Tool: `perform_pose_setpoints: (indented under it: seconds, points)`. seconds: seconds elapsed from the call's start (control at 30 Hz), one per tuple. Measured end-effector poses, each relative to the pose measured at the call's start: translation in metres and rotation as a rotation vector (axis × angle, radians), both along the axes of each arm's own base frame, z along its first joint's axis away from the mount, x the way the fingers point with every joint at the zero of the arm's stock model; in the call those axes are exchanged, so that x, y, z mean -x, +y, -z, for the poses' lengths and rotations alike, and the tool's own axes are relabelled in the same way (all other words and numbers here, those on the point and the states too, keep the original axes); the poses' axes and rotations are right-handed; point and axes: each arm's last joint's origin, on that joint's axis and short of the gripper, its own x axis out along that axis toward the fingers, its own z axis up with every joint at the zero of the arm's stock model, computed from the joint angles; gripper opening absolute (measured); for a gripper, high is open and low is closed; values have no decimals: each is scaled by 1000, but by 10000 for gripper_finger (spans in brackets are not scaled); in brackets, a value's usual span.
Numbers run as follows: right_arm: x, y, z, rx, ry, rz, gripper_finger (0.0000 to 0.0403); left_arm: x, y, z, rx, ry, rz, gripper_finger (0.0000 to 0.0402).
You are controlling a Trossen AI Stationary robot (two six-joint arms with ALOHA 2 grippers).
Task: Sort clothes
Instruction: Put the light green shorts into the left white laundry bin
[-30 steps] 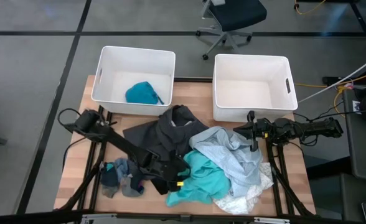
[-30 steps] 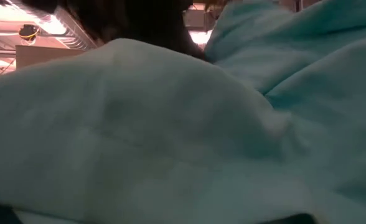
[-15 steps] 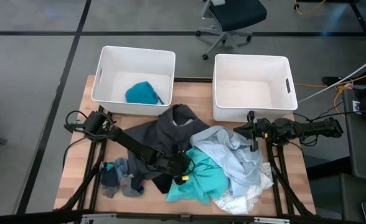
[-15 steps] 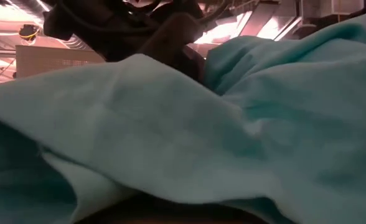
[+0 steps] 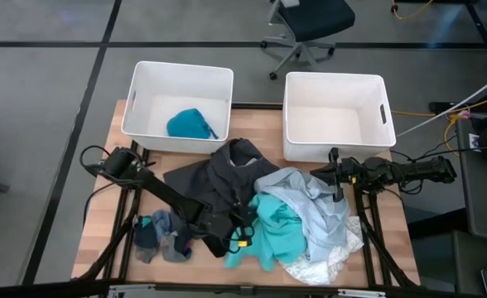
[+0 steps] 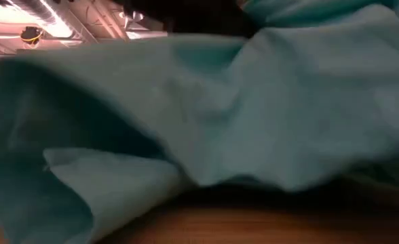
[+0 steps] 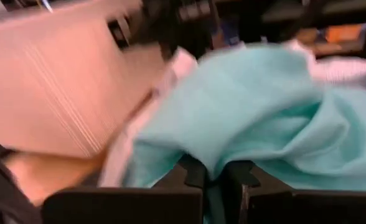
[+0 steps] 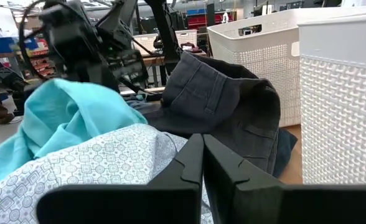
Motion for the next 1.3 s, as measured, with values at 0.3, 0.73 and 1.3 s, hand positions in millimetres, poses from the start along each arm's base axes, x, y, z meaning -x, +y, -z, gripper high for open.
perform_pose_setpoints:
  seconds: [0.3, 0.73, 1.3]
  points:
    - [0, 0, 0, 1, -2, 1, 14, 12, 1, -42, -159, -85, -119, 5]
    - [0, 0, -1, -1, -15, 3, 14, 43, 20, -119, -317, -148, -227, 9]
    - [0, 0, -1, -3, -19, 3, 14, 116, 80, -227, -410, -337, -398, 10]
